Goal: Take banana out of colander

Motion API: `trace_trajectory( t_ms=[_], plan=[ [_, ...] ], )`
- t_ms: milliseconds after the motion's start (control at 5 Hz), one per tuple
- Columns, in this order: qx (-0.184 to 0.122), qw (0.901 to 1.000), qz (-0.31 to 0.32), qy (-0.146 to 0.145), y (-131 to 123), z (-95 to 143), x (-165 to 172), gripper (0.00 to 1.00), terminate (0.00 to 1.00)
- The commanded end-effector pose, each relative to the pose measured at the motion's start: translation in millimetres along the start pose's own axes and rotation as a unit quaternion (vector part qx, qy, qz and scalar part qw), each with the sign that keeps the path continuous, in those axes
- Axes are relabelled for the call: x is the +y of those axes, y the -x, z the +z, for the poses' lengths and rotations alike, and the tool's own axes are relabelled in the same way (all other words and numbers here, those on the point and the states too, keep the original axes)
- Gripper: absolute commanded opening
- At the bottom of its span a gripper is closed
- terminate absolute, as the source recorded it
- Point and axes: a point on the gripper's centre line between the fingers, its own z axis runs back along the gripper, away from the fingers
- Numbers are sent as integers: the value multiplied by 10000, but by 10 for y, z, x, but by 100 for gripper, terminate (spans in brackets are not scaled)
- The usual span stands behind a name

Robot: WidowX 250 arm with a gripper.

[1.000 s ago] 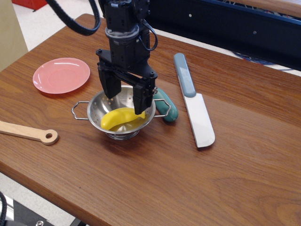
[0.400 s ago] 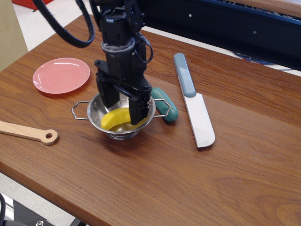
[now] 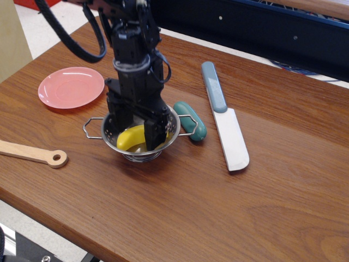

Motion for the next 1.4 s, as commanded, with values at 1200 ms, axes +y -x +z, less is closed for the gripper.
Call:
trace_trajectory(
  t_ms=[1200],
  plan=[
    [-842, 9939, 704, -129, -39, 739, 385, 0, 0]
  ],
)
